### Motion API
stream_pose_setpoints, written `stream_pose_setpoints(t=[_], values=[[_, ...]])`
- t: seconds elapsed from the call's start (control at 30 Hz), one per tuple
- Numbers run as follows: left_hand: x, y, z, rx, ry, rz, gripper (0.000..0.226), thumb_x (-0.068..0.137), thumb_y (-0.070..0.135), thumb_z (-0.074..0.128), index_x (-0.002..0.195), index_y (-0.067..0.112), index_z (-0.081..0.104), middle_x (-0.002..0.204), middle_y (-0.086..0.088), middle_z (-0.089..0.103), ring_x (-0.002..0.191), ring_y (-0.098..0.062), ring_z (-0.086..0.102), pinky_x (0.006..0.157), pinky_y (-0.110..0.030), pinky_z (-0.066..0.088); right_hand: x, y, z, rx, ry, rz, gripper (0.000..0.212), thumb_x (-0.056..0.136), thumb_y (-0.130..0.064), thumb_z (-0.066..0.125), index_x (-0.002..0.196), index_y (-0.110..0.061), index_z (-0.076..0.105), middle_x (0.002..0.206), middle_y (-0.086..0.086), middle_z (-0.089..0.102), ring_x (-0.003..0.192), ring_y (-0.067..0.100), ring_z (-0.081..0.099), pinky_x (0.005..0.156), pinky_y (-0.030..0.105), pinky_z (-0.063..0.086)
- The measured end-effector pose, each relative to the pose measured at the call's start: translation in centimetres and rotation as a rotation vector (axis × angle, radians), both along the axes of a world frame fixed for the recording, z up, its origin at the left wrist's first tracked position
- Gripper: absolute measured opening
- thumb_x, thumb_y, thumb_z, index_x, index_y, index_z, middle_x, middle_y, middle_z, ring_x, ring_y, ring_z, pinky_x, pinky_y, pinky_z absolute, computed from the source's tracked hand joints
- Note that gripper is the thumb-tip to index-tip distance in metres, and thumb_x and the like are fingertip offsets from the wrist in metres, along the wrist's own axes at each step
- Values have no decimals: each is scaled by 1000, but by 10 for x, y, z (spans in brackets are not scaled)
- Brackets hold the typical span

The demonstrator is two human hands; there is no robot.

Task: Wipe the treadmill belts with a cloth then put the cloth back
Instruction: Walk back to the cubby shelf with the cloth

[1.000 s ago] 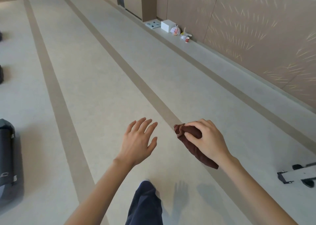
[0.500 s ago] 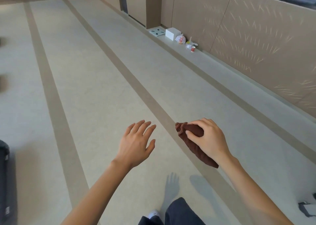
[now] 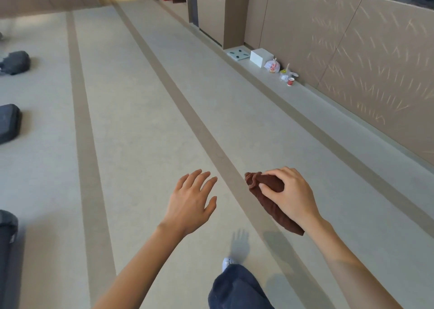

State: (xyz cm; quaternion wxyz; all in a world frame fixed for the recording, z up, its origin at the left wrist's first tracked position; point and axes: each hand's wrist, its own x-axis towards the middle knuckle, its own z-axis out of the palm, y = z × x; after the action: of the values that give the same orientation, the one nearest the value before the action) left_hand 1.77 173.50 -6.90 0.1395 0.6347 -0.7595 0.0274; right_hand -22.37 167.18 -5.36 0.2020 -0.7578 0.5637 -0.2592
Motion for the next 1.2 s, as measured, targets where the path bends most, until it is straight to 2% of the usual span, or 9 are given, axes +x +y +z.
stream_pose_setpoints(t=[0.23,0.4,0.67,1.0,1.2], values=[[25,-131,23,-43,15,43,40,83,29,63,120,13,62,122,-6,62,119,-29,54,98,-43,43,34,-137,12,-40,22,56,20,78,-39,69,96,-31,67,92,-17,60,94,6,50,71,23,41],[47,-190,20,-34,18,62,46,87,38,40,119,15,63,122,-4,63,118,-27,55,97,-41,45,69,-199,3,-22,56,119,19,78,-42,67,94,-32,66,92,-19,59,95,4,49,70,21,41],[123,-303,7,9,10,63,41,84,30,64,122,14,61,123,-6,62,120,-29,54,97,-44,44,130,-312,-14,-16,94,96,19,77,-43,67,93,-33,66,90,-19,58,94,6,50,69,22,41],[251,-453,39,2,-13,58,51,88,40,33,122,14,60,122,-5,62,119,-28,54,97,-42,43,254,-458,18,-52,82,95,18,76,-40,68,92,-32,66,89,-16,58,95,7,49,68,24,39],[283,-518,36,3,5,49,51,88,40,33,121,14,61,122,-5,62,119,-28,54,97,-41,43,282,-531,33,-91,95,85,17,76,-40,67,91,-33,66,87,-15,59,93,6,48,66,25,38]])
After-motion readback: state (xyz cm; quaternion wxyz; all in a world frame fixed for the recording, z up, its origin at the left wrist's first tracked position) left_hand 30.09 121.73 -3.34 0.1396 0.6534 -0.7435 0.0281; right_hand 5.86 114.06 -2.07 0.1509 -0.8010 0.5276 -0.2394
